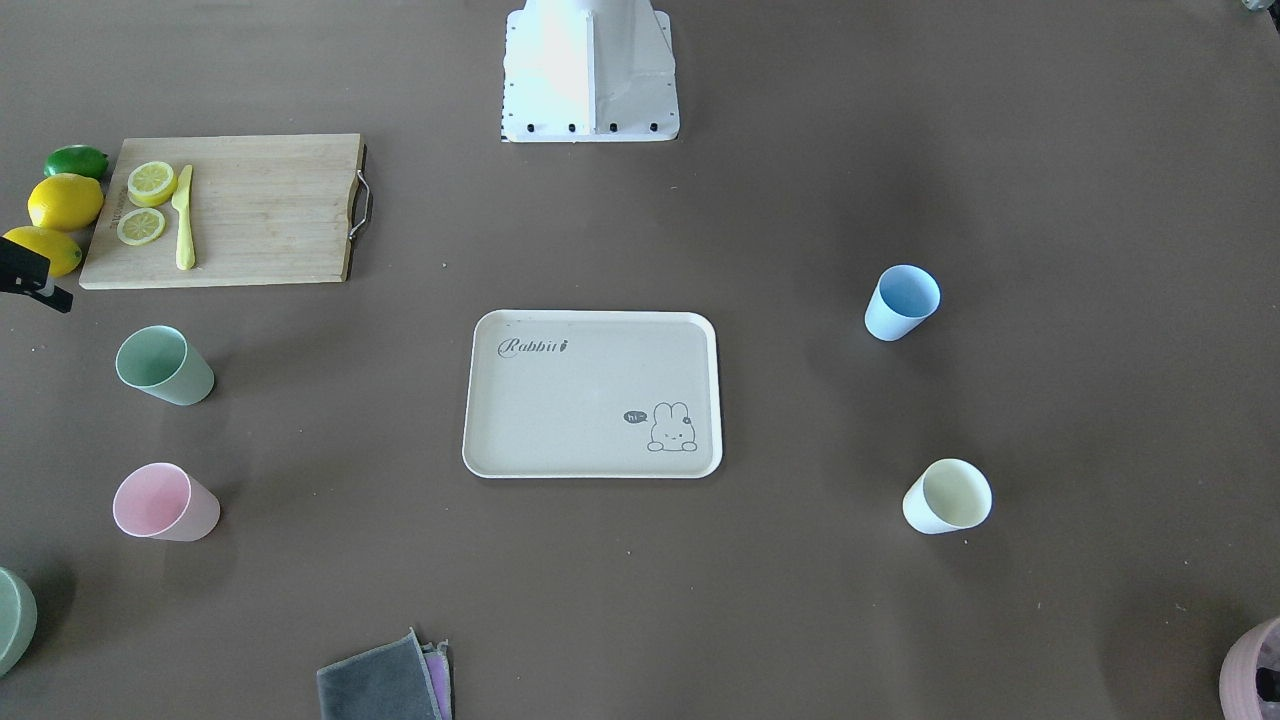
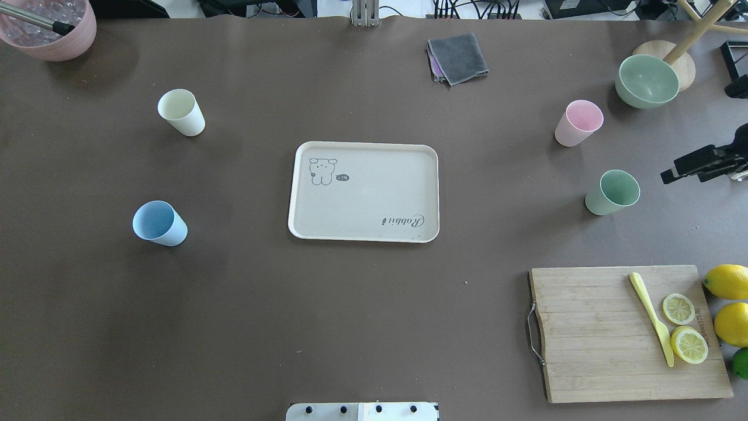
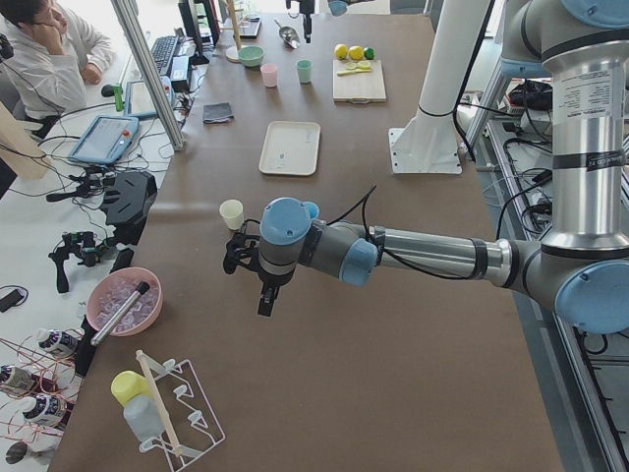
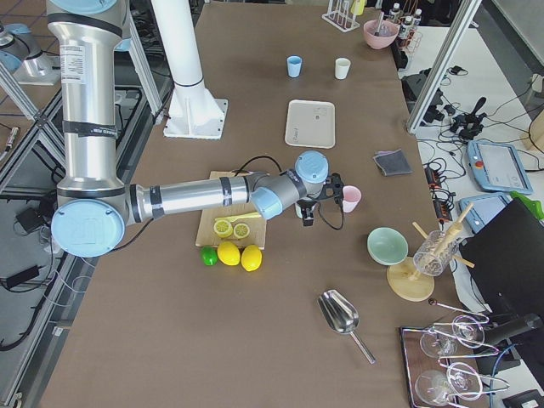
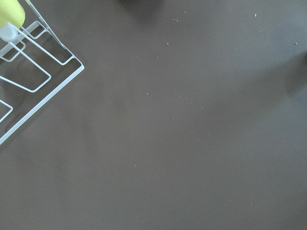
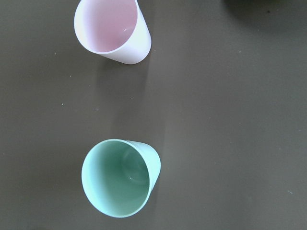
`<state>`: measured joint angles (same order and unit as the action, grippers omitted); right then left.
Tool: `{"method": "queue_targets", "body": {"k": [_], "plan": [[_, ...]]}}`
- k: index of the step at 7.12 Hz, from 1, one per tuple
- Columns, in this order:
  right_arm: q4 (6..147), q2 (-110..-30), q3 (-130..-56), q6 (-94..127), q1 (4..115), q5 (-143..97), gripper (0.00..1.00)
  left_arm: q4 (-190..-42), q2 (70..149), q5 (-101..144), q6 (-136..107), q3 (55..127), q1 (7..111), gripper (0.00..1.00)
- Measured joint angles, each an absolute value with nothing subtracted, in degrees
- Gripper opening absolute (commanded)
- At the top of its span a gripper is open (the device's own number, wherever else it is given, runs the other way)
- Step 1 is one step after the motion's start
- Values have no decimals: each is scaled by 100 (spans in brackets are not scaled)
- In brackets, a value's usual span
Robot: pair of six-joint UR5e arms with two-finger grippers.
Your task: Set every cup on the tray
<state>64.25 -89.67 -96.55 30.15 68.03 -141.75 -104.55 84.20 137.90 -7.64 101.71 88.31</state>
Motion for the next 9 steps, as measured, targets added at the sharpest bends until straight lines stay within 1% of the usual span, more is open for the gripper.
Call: {"method": "queue_targets", "body": {"k": [2,3,4,5,6,7,9], "plan": [[6395,-8480,-8958,3134,6543,-14018,94,-10459,8465,13797,-932,10199,8811,98],[6387,-8400,-8806,3142,6480,-14010,94,-10461,8475,13812,-1071,10236,8803,98],[6385,-8371,-8749,3145,6421,-14014,83,-10465,8482,13826,-1158,10259,8800,98],[6386,-8365,-8729,3148,6349,-14017,46,-10469,8489,13831,-1208,10263,8796,98],[6385,-8368,-8718,3152,6279,-14020,7,-10475,8494,13833,-1260,10264,8792,98],[6387,-8372,-8708,3154,6225,-14024,0,-10495,8497,13834,-1304,10265,8791,98],[6384,-8374,-8739,3196,6178,-14029,0,-10536,8562,13832,-1566,10271,8635,98]]}}
